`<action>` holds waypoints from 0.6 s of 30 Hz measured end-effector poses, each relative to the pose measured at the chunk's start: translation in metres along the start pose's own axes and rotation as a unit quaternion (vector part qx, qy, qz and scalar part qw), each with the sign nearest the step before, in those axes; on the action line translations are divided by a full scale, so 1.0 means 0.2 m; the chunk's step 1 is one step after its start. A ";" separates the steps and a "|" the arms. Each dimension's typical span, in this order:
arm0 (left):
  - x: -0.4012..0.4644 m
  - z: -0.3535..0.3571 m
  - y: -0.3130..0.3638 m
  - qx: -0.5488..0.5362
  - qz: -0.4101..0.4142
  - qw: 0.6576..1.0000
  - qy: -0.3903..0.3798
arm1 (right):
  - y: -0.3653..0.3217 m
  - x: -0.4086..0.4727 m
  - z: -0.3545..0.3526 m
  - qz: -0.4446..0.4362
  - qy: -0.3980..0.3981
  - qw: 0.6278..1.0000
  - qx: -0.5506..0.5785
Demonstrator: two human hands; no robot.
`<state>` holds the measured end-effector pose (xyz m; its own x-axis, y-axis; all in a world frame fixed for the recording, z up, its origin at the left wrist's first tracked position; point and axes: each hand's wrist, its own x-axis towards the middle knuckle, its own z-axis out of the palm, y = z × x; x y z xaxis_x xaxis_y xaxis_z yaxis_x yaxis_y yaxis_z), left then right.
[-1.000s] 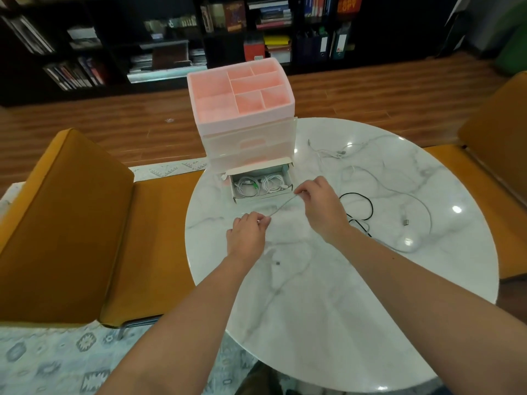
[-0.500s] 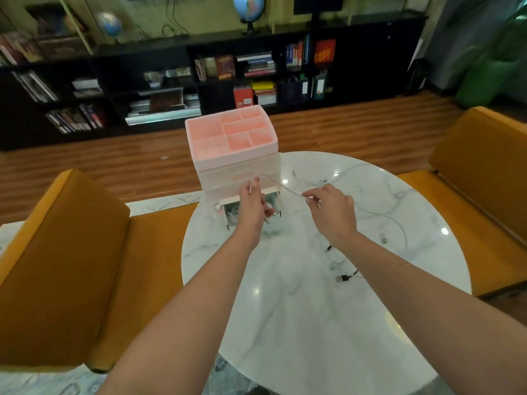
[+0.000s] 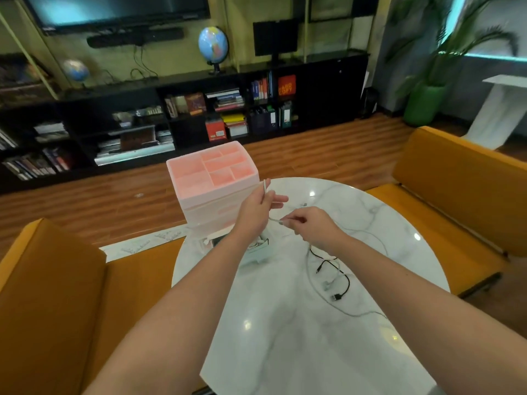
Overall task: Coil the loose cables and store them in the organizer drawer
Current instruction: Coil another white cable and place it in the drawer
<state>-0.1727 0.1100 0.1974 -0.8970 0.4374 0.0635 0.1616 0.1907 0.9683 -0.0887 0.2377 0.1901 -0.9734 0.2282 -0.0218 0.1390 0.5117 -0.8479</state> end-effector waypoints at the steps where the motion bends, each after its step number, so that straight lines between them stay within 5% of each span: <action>1: 0.00 -0.01 0.00 0.016 0.002 1.000 -0.014 | -0.02 0.00 -0.01 0.007 0.000 1.000 -0.004; 7: -0.04 -0.07 0.02 0.102 0.005 0.992 -0.076 | -0.11 -0.01 -0.09 0.031 -0.036 0.999 0.008; 13: -0.06 -0.08 0.05 0.048 -0.018 0.986 -0.158 | -0.13 0.01 -0.19 0.056 -0.040 0.995 0.078; 18: -0.03 -0.07 0.08 0.004 -0.040 0.985 -0.169 | -0.16 0.02 -0.24 0.025 -0.011 1.000 0.010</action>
<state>-0.1706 0.0976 0.2165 -0.7197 0.6873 -0.0986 0.1006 0.2437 0.9646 -0.0878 0.2617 0.2416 -0.9690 0.2352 -0.0755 0.1840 0.4833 -0.8559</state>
